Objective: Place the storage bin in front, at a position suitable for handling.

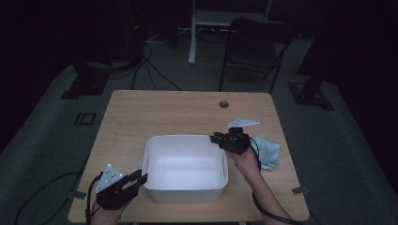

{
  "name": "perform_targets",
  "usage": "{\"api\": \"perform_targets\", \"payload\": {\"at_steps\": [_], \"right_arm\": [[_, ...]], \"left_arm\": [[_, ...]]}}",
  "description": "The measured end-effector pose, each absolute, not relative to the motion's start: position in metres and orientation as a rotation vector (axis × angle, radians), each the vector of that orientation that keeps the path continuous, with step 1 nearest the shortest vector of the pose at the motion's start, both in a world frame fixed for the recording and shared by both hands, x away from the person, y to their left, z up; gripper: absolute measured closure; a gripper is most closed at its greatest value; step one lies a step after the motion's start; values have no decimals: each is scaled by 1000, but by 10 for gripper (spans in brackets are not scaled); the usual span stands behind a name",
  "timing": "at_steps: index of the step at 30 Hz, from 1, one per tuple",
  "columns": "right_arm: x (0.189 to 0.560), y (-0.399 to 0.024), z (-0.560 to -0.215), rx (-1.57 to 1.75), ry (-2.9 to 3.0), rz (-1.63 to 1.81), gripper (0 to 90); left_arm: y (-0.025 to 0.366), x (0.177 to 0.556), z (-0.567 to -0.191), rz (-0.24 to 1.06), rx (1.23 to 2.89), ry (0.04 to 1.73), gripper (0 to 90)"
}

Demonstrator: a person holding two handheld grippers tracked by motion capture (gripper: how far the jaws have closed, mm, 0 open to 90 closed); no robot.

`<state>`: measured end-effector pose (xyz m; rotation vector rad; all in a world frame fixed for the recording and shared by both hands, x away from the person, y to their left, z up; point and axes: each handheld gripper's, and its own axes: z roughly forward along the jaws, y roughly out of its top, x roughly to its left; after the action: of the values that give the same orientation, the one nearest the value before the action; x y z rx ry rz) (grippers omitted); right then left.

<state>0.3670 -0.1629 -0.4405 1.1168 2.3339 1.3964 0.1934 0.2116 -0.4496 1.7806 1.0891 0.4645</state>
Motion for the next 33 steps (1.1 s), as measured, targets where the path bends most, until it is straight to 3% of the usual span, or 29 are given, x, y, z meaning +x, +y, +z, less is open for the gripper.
{"api": "perform_targets", "payload": {"at_steps": [3,6,14,24,33], "right_arm": [[368,-165,-439,1111,2348,1398,697],[364,-176,-429,1140,2281,1484,611],[324,-189,-421,1170,2230,1459,538],[286,-197,-439,1246,2243,1427,483],[268,-196,-452,1302,2270,1455,484]], "left_arm": [[215,198,-451,430,1775,1069,654],[218,205,-452,412,1768,1069,630],[223,233,-446,452,1771,1043,599],[224,286,-447,418,1808,1036,564],[216,324,-452,439,1837,1010,565]]}}
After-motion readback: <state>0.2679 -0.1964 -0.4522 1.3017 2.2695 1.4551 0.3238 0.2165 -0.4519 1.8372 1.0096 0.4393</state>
